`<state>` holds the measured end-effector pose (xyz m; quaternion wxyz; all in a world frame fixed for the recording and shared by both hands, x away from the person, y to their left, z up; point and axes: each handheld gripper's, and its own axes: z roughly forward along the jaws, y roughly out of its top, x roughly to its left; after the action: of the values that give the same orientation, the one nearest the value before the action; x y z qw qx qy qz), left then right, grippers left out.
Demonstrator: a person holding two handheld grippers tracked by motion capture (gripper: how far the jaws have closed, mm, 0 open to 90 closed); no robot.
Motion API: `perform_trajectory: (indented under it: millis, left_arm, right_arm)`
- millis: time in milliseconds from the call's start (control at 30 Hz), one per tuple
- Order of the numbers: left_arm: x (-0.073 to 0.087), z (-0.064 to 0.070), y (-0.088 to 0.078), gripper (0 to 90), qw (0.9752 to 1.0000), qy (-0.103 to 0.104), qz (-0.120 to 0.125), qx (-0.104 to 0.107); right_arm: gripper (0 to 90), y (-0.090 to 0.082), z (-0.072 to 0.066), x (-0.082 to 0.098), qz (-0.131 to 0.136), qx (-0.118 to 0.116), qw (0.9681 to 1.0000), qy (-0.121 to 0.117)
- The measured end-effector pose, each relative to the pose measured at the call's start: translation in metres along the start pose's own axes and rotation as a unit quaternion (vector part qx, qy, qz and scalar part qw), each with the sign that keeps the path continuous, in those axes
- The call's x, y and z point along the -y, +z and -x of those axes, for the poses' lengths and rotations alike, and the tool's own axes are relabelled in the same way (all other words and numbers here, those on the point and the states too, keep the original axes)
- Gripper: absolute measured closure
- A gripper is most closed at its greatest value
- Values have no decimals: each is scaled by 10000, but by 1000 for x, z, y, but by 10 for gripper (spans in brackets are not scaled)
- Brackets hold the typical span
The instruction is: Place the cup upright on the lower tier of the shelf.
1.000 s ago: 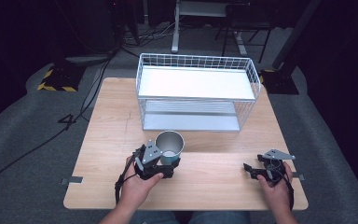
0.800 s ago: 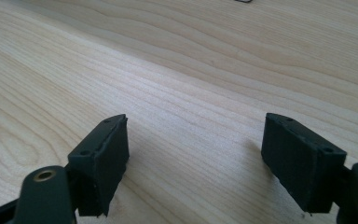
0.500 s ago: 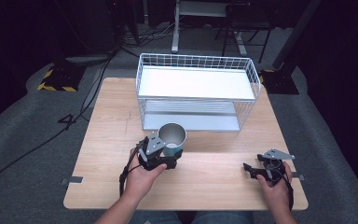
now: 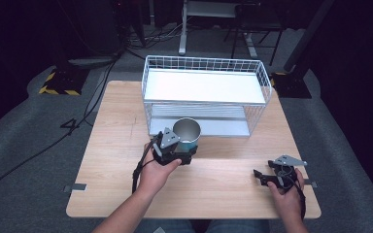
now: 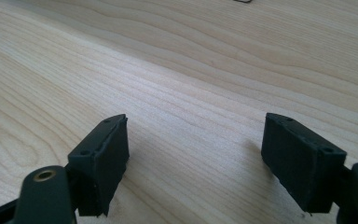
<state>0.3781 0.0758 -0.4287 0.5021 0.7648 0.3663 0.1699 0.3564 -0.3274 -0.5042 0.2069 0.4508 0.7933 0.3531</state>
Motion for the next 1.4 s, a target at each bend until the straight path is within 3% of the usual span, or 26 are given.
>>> perform_trajectory:
  millis: [300, 667, 1133, 1400]
  left_arm:
    - [-6, -9, 21, 221, 10000, -65, 9, 3]
    - [-11, -26, 45, 221, 9988, -430, 202, -76]
    - [-18, -34, 79, 221, 9988, -358, 12, -330]
    - [-21, -37, 98, 220, 9983, -411, 104, -406]
  right_arm:
    - [235, 0, 0, 0, -1, 0, 10000, -1]
    - [235, 0, 0, 0, -1, -1, 10000, -1]
    - [235, 0, 0, 0, 0, 0, 10000, -2]
    - [235, 0, 0, 0, 0, 0, 10000, -3]
